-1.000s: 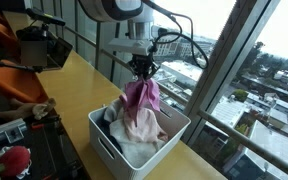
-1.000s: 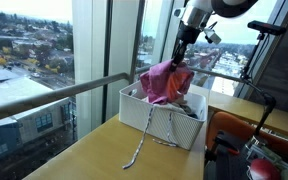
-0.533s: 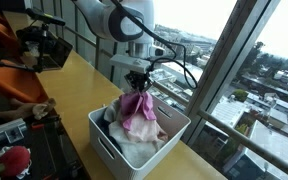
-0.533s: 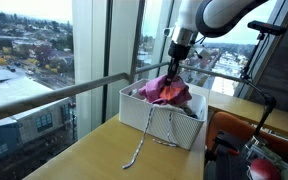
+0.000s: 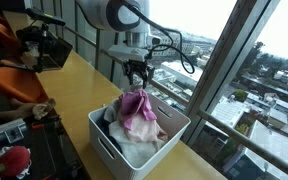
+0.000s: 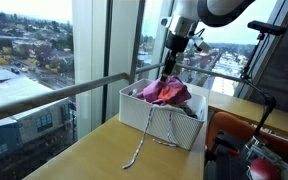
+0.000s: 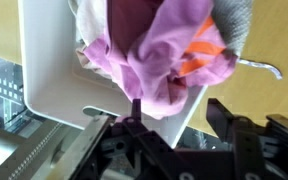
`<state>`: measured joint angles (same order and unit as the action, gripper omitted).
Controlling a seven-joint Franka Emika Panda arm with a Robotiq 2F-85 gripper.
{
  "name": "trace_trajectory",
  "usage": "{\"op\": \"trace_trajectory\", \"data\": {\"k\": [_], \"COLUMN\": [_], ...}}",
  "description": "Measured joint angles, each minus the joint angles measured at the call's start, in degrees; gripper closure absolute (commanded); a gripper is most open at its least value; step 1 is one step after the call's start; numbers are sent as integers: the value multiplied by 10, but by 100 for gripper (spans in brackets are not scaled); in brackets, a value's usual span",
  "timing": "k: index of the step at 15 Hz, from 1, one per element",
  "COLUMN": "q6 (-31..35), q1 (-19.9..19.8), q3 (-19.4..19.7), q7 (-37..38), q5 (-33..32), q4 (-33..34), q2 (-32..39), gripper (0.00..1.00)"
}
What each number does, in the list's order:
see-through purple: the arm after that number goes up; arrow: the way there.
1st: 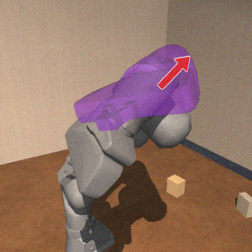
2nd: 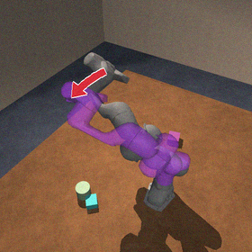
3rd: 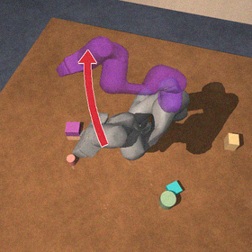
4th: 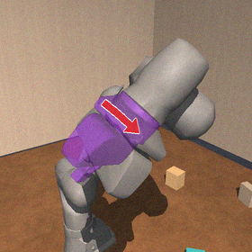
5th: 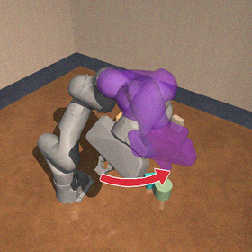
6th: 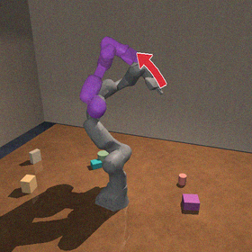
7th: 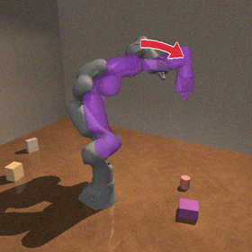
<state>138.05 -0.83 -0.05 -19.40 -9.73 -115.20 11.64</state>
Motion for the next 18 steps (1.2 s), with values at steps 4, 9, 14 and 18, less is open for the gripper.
{"op": "trace_trajectory", "data": {"k": [4,9,14,18], "q6": [-18,-16,29,69], "q1": [33,88,125,108], "q3": [-28,-76,-101,-99], "q7": [2,11,-54,-210], "q5": [-1,0,9,43], "q4": [-33,-108,-158,-158], "q2": [-86,-148,-120,-57], "gripper": [0,0,0,0]}}
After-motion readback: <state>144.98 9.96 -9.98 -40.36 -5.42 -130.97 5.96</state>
